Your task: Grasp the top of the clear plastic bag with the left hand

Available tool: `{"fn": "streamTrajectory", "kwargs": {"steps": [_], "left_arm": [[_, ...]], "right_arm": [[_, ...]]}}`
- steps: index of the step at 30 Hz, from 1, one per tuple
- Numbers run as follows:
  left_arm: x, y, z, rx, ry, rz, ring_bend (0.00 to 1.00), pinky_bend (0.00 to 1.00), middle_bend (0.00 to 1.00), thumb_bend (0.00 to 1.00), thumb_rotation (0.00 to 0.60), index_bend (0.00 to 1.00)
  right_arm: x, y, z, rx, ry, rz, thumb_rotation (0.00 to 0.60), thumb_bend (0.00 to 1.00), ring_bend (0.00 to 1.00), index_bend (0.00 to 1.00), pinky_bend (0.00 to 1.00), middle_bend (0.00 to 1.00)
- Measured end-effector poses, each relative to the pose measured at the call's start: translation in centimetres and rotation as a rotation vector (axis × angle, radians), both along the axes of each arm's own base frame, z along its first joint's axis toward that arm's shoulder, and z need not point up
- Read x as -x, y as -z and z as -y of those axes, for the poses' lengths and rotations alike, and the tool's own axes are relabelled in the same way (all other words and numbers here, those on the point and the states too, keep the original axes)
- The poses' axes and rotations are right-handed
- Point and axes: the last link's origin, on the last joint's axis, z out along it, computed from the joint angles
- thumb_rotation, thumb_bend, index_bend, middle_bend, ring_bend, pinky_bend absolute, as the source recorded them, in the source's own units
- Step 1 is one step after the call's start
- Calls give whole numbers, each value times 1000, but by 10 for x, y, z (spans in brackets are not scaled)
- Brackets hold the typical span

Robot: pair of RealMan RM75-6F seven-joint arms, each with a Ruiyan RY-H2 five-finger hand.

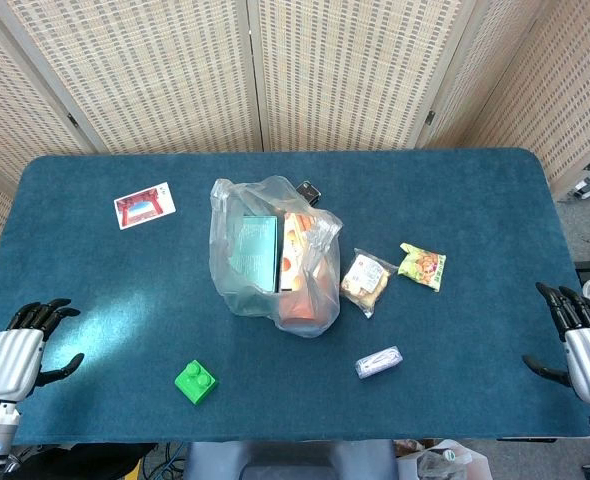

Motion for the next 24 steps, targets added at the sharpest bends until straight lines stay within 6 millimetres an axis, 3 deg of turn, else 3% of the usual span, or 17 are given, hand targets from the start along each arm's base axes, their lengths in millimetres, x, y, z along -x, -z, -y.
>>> {"fn": "streamTrajectory", "kwargs": {"steps": [12,18,24], "left_arm": [[-3,0,-9,36,15,22,204,112,201,191,600,291],[-8,-7,-23,85,29,162,204,112,201,191,600,252],[-18,-18,-46,152,42,420,202,113,201,191,600,221]], "right_arm": [[-13,-8,8,11,-49,-20,600,42,94,67,177,155],[-38,-24,23,29,-144,-38,600,42,94,67,177,155],[-76,-26,45,-14,-287,-44,600,42,94,67,177,155]]}}
